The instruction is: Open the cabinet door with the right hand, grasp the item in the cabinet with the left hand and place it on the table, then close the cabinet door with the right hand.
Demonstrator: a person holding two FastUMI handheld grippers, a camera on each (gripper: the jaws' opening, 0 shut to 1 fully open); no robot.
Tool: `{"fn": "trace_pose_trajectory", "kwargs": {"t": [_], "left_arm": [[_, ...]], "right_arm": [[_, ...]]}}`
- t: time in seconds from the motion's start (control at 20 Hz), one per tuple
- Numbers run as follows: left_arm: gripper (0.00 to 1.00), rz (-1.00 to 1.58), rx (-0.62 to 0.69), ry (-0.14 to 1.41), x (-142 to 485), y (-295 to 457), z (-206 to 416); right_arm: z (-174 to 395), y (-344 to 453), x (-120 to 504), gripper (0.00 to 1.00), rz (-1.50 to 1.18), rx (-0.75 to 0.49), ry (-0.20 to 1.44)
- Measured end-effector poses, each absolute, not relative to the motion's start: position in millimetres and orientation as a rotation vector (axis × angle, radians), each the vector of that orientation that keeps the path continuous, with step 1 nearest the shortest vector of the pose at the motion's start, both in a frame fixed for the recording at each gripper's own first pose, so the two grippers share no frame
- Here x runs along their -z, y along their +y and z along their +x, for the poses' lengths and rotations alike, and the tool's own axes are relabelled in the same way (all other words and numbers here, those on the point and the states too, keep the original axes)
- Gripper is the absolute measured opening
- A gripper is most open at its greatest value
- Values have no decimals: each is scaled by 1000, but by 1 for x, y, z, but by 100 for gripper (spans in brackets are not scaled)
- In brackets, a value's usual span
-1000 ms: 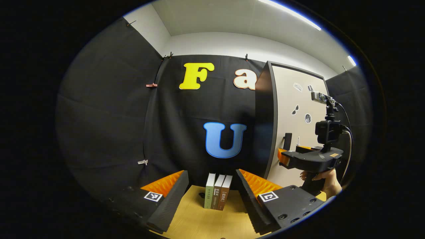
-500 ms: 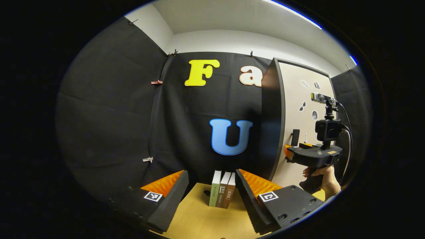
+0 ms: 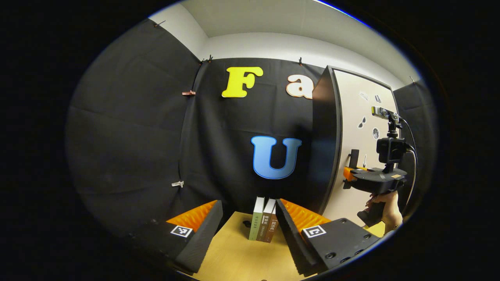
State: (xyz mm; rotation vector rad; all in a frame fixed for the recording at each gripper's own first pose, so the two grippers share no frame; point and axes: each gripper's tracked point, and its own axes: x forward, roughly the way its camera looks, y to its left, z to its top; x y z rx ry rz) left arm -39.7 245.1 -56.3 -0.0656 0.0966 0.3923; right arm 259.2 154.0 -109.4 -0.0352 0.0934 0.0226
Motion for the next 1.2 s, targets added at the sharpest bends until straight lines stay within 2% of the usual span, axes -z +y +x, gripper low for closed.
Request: {"fn": "trace_pose_trajectory", "kwargs": {"t": [0.7, 1.2], "left_arm": [[86, -121, -367, 79, 44, 212, -65], [86, -50, -339, 43, 24, 175, -82]], "right_arm": [[208, 147, 92, 24, -14, -112, 106], [166, 125, 83, 24, 18, -144, 120]]}}
